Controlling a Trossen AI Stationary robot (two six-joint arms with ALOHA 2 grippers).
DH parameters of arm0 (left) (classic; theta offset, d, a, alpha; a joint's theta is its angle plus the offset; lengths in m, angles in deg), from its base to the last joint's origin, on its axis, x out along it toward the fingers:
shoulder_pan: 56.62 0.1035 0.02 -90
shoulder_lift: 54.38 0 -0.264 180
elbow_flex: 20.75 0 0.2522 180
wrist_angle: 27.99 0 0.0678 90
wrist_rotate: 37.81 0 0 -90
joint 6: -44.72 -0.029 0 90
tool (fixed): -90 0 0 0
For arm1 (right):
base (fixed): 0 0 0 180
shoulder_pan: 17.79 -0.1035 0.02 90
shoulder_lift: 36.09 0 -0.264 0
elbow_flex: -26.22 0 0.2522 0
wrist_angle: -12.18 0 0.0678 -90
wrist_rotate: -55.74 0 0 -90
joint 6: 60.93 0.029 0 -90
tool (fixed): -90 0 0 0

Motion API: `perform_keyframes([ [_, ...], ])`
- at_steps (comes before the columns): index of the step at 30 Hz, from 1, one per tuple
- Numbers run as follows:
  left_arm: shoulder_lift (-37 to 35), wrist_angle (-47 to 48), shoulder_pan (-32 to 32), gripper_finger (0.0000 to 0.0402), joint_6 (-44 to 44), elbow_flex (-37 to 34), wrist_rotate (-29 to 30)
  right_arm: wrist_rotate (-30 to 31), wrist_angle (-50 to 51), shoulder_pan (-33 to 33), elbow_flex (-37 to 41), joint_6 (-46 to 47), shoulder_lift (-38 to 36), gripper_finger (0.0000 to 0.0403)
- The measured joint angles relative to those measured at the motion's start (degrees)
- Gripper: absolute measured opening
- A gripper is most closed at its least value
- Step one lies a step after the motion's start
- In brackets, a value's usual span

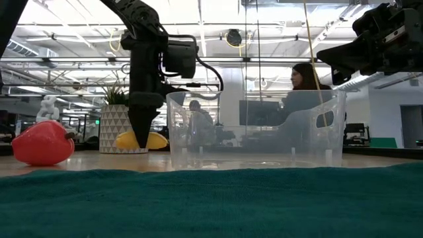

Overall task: Pick and placing Produce into tupperware
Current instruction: Put the banana into the transparent bin

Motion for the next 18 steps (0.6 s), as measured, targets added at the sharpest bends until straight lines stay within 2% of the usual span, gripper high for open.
perform_keyframes([
  [18, -12.63, 3.60, -0.04, 0.0152, 1.08, 0.09, -0.15, -0.01, -0.50, 0.00, -0.02, -0.01, -0.02, 0.0000],
])
